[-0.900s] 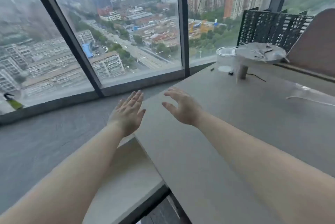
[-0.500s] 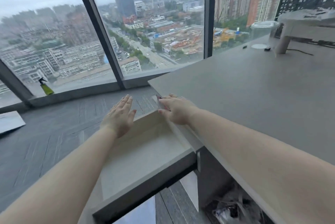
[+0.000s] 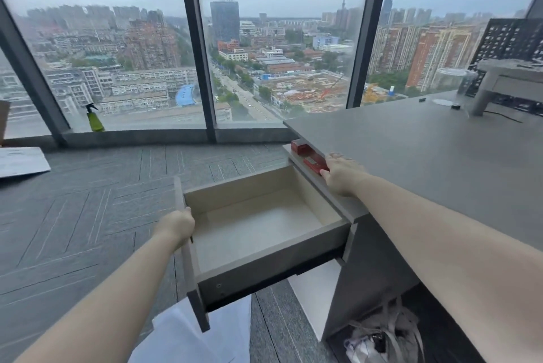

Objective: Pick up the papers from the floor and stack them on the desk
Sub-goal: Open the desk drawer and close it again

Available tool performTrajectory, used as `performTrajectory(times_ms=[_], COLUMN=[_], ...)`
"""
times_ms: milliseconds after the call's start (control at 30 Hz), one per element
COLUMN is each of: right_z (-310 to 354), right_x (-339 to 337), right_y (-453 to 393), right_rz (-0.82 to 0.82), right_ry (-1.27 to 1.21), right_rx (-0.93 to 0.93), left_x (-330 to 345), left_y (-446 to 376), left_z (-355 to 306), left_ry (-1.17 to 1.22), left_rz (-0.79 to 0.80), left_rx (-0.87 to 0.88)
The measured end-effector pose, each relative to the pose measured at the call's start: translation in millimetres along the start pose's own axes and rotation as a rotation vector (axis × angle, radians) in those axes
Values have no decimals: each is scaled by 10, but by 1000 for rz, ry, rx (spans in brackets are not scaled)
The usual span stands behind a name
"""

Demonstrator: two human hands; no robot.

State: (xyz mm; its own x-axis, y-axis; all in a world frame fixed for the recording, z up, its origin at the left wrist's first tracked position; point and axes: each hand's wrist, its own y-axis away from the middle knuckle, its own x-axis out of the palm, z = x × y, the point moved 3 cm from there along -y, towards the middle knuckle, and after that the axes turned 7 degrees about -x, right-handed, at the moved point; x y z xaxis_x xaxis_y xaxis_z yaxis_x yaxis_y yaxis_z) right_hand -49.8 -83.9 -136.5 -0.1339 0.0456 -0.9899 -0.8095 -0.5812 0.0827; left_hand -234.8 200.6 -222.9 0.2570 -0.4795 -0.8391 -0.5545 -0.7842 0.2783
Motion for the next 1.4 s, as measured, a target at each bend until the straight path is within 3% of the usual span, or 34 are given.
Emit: performTrajectory(times_ms=[200,400,500,767,1400], right_z=[-3,-11,-27,-140,-206], right_x=[12,-24,-38,-67,-106], right_y=[-103,-260,-319,-479,-617], right_rz=[-8,-25,-33,-31,-44], right_ry=[22,-46,-70,-173,-207], right_rx=[-1,-21,-33,-60,-118], left_x=[5,180,358,797,1641], left_y=[-57,-27,-36,-113,-101], left_z=[53,-203,-438,-1015,-2065], left_ry=[212,364,363,349,373], left_rz=[59,215,330,448,510], left_rx=[-13,135,214,328,458])
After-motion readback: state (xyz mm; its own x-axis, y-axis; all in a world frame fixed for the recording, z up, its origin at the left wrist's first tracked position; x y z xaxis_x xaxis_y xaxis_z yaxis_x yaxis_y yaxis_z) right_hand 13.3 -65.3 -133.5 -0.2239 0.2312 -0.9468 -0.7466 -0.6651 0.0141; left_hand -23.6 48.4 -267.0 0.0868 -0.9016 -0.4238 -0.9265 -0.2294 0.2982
